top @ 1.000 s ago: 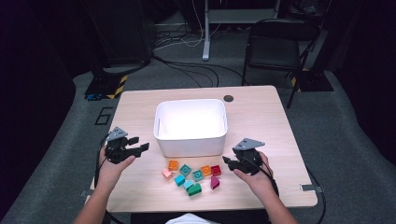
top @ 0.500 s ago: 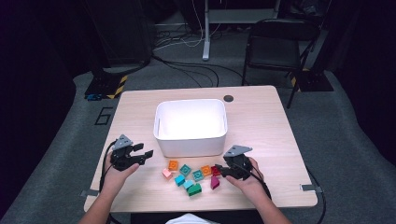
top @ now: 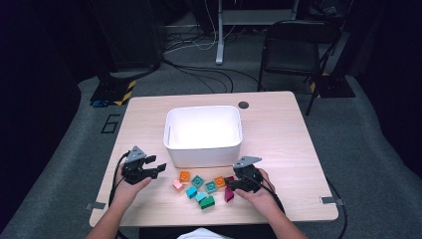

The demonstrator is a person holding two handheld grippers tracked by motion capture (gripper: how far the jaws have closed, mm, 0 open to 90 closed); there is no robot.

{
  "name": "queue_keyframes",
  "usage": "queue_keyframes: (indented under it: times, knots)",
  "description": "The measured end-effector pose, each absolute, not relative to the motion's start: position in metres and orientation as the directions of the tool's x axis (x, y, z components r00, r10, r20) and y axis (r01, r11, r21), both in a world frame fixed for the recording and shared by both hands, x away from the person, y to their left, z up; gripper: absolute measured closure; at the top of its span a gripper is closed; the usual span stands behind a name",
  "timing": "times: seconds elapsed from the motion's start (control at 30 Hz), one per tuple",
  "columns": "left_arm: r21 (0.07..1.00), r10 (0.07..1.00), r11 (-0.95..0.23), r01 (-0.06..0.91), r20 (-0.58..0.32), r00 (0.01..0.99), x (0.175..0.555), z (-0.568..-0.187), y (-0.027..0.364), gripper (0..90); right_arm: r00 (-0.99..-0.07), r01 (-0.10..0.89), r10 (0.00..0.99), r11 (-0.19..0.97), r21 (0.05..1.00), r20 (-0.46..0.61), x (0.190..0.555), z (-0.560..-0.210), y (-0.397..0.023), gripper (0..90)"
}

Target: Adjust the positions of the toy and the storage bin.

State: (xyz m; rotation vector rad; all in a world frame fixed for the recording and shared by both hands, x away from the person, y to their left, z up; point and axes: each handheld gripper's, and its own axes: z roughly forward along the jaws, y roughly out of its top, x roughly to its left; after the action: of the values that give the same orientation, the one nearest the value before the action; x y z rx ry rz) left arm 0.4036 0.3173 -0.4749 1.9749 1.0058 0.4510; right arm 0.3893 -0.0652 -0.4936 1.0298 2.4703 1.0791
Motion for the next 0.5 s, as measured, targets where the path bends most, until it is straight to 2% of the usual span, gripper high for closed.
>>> queue_keyframes:
  times: [0.4,0.5]
  knots:
    - [0.820,0.802,-0.287,0.495,-0.078,0.593,0.4040,-0.4749,0.3215,40.5,-0.721,0.509,0.692,0.509,0.694,0.022,0.3924,-0.5006,-0.0615,44.0]
    - [0.825,0.807,-0.277,0.493,-0.078,0.585,0.4045,-0.4757,0.3218,40.4,-0.702,0.531,0.711,0.489,0.692,0.037,0.3933,-0.5005,-0.0661,47.1]
